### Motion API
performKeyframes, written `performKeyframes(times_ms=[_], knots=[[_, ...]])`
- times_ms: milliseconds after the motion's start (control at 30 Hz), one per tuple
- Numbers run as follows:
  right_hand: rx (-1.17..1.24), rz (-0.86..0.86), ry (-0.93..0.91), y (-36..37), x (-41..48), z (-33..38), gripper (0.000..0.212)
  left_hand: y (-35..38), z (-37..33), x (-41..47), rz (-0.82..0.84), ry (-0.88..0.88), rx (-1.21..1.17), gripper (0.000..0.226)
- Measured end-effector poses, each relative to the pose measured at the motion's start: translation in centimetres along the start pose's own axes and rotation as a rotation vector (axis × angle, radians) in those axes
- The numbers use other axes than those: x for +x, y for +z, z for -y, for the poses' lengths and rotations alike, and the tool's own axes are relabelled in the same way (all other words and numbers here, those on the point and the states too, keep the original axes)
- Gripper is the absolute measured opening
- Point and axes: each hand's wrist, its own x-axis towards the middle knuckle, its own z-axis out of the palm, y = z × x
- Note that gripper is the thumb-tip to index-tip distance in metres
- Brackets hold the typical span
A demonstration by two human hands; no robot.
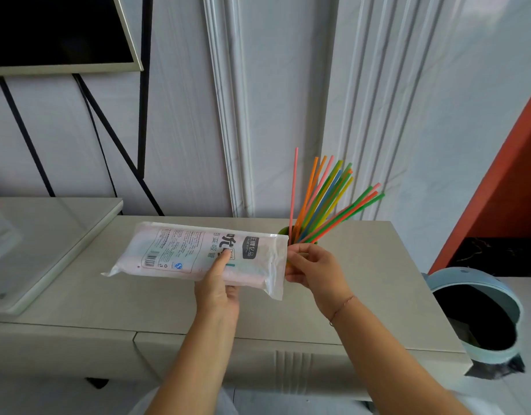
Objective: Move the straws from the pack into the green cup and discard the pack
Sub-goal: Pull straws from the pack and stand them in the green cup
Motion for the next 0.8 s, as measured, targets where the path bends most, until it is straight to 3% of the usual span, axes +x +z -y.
performKeyframes(times_ms=[267,567,800], knots=[[0.057,-0.059,-0.024,-2.6,0.3,1.2,0.011,-1.1,-1.4,0.9,-0.067,-0.071,-0.094,0.042],[0.181,0.069,0.070,-2.7,-0.1,0.8,0.016,-0.8,-1.2,0.7,-0.130,-0.165,-0.141,0.039],[0.246,0.025,-0.013,-2.3,0.0,0.5,0.005,-1.0,-1.1,0.6,-0.148,-0.170,-0.133,0.033]])
